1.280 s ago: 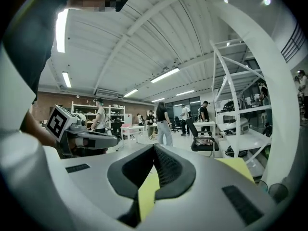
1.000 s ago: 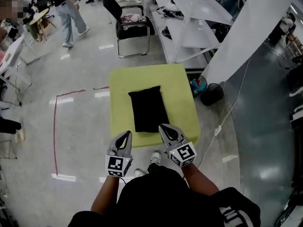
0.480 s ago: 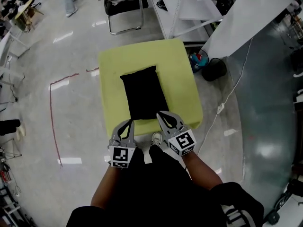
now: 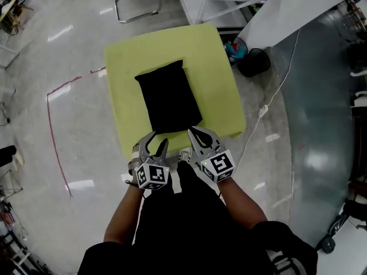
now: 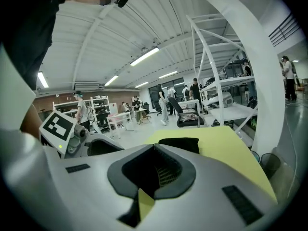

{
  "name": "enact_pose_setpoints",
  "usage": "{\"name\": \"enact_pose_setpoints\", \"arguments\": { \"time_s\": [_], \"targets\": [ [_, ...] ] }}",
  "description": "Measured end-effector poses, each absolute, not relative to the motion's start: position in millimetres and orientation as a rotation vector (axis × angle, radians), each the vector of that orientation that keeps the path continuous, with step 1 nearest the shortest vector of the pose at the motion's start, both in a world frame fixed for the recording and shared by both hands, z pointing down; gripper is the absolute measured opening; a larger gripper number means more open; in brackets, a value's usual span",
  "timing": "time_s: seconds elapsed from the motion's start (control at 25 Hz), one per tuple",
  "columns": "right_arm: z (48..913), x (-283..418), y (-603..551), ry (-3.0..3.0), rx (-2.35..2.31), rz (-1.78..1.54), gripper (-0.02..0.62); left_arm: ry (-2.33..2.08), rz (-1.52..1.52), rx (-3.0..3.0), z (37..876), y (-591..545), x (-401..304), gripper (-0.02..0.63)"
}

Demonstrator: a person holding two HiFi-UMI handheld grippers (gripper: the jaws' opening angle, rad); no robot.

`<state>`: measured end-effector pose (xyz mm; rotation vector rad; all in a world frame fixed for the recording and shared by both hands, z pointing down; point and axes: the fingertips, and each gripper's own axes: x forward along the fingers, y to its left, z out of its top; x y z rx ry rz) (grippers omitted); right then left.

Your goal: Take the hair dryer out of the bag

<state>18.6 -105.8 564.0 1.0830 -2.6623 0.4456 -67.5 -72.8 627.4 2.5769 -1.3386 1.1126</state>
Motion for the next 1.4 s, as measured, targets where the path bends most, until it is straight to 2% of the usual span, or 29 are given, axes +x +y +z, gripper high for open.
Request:
{"name": "enact_pose_setpoints", "arguments": {
  "time_s": [0.12, 0.2, 0.44, 0.76, 0.84, 0.88, 0.92, 1.04, 1.4],
  "targets": [
    [574, 18, -103, -2.644, 1.07, 0.455, 0.006, -1.293, 1.318, 2.604, 652, -76, -68, 0.245],
    [583, 19, -102, -2.631, 1.061, 0.469, 0.006, -1.26, 1.444, 2.622, 668, -80, -66, 0.258],
    [610, 20, -93, -2.583, 1.038, 0.542, 0.007, -1.124, 1.731, 2.645, 714, -90, -59, 0.263],
    [635, 28, -79, -2.542, 1.018, 0.595, 0.006, -1.016, 1.938, 2.669, 744, -104, -54, 0.265],
    [638, 28, -77, -2.538, 1.013, 0.606, 0.006, -1.018, 1.944, 2.674, 744, -104, -52, 0.242],
    [639, 28, -75, -2.539, 1.012, 0.611, 0.006, -1.033, 1.927, 2.678, 740, -104, -50, 0.193],
    [639, 28, -75, -2.542, 1.012, 0.616, 0.006, -1.051, 1.9, 2.682, 734, -104, -49, 0.118],
    [638, 26, -74, -2.552, 1.004, 0.624, 0.007, -1.087, 1.792, 2.652, 718, -107, -47, 0.029],
    [646, 5, -72, -2.543, 0.946, 0.611, 0.008, -1.073, 1.343, 2.492, 678, -127, -55, 0.015]
  ]
}}
